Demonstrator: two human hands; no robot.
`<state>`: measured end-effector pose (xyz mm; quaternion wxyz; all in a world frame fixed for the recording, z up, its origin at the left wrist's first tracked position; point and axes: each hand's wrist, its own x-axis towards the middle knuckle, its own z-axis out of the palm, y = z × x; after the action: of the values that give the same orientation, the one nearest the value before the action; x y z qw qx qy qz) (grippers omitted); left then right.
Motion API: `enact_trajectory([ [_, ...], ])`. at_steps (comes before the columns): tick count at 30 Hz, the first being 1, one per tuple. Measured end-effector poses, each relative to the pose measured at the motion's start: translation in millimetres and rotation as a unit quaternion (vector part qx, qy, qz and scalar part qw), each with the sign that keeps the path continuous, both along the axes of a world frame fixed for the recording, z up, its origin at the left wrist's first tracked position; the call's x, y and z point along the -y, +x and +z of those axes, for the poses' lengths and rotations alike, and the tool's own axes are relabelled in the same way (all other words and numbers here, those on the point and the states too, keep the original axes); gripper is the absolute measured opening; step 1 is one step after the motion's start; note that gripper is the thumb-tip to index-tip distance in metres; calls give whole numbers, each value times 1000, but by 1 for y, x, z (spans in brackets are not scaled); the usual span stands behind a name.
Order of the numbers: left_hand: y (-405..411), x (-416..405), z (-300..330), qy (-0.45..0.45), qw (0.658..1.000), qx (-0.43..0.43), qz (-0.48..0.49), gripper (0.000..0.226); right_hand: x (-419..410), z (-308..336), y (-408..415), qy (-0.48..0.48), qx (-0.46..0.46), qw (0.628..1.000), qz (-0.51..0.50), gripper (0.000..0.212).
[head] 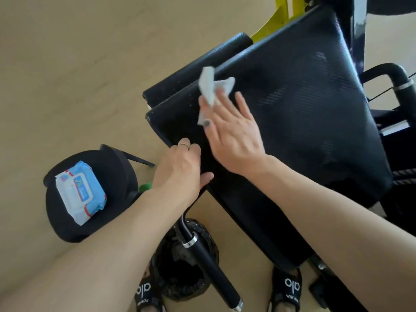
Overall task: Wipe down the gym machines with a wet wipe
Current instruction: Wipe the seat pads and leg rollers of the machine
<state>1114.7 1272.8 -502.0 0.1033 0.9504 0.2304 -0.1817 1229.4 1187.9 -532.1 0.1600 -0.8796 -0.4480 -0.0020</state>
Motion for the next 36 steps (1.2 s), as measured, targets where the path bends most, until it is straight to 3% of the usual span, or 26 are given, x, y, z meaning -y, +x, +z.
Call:
enact_trajectory([
  [2, -1, -2, -2, -4, 1000, -5, 11, 64, -10, 2, -9, -15, 7, 988, 153, 53],
  [4, 0, 1, 0, 3, 1000, -21, 8, 55, -7, 6, 12, -43, 34, 983, 175, 56],
  [7, 3, 4, 5, -7, 999, -32, 12, 46, 0, 7, 53, -37, -5, 999, -15, 63],
  [9, 5, 5, 7, -12, 999, -26, 21, 44, -11, 11, 51, -23, -27, 997, -63, 65],
  [12, 5, 5, 7, -5, 999, -32, 21, 48, -32, 17, 10, -30, 18, 990, 139, 61],
  [14, 4, 3, 6, -3, 999, -27, 22, 48, -30, 18, 8, -40, 20, 979, 200, 58],
  [16, 3, 4, 6, -7, 1000, -24, 17, 43, -19, 14, 34, -40, 25, 991, 126, 59],
  [18, 3, 4, 6, -4, 1000, -22, 12, 44, 0, 9, 69, -39, 23, 999, -13, 63],
  [21, 3, 3, 5, -5, 1000, -15, 13, 45, 4, 4, 63, -27, 4, 989, -146, 63],
  [23, 3, 4, 4, -8, 1000, -13, 15, 45, 5, 0, 20, -15, 24, 995, -94, 60],
  [25, 4, 4, 3, -6, 1000, -12, 21, 48, 24, -6, -15, -21, 3, 998, 53, 55],
  [28, 4, 5, 3, -9, 999, -13, 28, 46, 67, -10, 8, -78, 40, 985, 151, 55],
  [29, 4, 5, 3, -11, 999, -11, 28, 44, 77, -13, 25, -86, 59, 987, 123, 56],
  [31, 4, 5, 4, -10, 999, -13, 27, 42, 90, -19, 63, -62, 48, 996, -32, 55],
  [34, 4, 5, 4, 3, 999, -22, 24, 42, 72, -21, 71, -9, -54, 957, -285, 58],
  [36, 4, 5, 4, 7, 999, -25, 21, 42, 52, -24, 31, 4, -31, 958, -284, 61],
])
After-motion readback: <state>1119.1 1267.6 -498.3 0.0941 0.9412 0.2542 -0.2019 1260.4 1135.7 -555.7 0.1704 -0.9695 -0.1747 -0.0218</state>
